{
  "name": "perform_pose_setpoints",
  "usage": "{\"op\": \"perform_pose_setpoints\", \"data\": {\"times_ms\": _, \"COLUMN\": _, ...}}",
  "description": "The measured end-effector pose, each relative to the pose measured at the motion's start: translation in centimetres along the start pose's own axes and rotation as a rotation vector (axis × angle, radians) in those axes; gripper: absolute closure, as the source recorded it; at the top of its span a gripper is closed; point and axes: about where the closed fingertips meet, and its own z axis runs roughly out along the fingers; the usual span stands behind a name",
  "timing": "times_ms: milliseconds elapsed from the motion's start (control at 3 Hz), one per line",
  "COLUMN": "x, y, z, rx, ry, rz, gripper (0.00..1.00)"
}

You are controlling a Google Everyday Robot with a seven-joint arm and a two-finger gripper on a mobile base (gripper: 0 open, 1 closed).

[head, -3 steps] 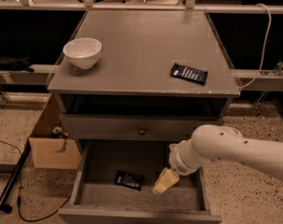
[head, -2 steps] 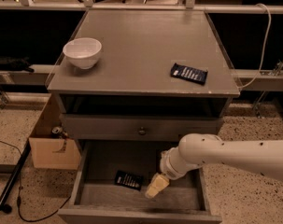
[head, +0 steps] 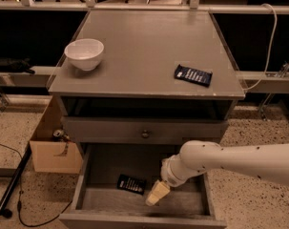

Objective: Pick rxbar chocolate from middle drawer and place on counter

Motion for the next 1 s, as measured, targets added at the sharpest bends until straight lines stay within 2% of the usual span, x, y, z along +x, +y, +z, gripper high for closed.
{"op": "perform_pose_setpoints", "data": {"times_ms": 333, "x": 1.1, "y": -0.4, "z": 3.4, "rx": -0.029, "ry": 0.010, "rz": 0.016, "gripper": 0.00}}
{"op": "perform_pose_setpoints", "data": {"times_ms": 667, "x": 0.5, "y": -0.9, "z": 5.7, "rx": -0.042, "ry": 0.014, "rz": 0.008, "gripper": 0.00}}
{"op": "perform_pose_setpoints", "data": {"times_ms": 1000, "x": -1.1, "y": -0.8, "z": 8.4, "rx": -0.059, "ry": 0.000, "rz": -0.009, "gripper": 0.00}}
